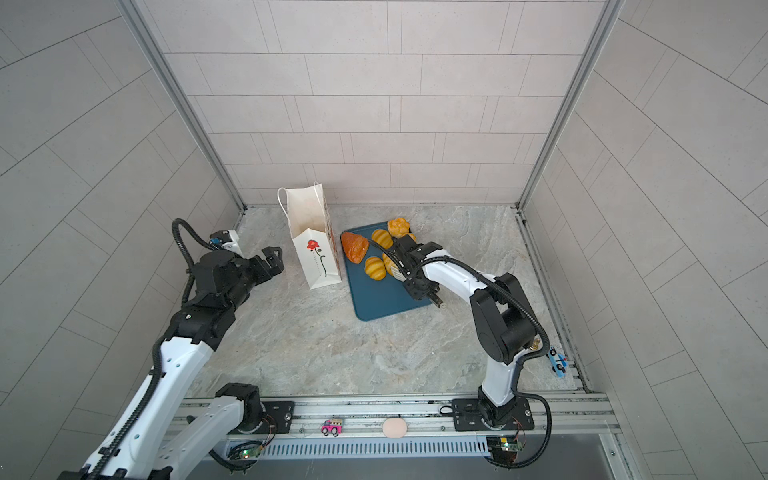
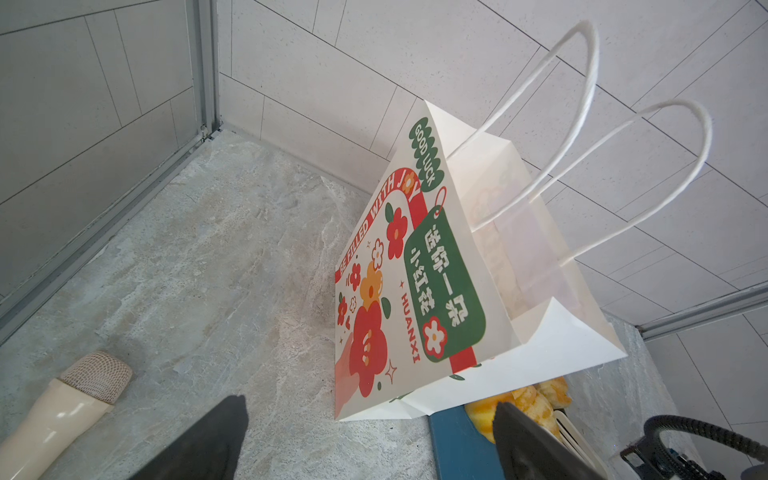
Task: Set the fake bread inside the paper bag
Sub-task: 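Lower the tongs onto the long yellow croissant and close them, then lift the croissant in the tongs and carry it toward the bag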
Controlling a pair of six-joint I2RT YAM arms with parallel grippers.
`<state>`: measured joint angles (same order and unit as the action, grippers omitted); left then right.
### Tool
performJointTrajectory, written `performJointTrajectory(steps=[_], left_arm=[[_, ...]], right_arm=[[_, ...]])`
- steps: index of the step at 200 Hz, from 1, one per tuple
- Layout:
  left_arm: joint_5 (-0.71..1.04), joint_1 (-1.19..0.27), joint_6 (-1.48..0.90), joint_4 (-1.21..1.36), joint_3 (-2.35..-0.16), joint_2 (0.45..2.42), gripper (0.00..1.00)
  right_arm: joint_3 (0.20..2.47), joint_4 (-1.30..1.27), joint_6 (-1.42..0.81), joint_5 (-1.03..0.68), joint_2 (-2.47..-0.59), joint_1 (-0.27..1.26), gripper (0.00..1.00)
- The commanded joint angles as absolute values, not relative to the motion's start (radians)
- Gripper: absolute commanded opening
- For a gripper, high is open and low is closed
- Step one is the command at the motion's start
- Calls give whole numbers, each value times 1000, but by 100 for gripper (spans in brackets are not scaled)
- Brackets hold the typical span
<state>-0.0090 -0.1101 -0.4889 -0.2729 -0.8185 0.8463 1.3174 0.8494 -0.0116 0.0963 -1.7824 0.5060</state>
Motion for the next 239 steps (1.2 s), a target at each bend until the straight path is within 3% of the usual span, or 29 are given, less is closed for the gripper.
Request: performJointTrajectory(steps=[1,79,200,239], left_arm=[[-19,-114,-485,-245,-814,843,100],[-11,-114,-491,-233,-815,841,100],[-1,-114,-491,-215,-807,840,100],[0,-114,-491,-216,-808,838,100]], right_arm=[[1311,882,-17,103,-1709,512,25],[1286,848,-49,39,-1607,481,16],[1403,843,-99,-68,-1478,507,15],[1459,774,-126,-195,-1442,522,15]])
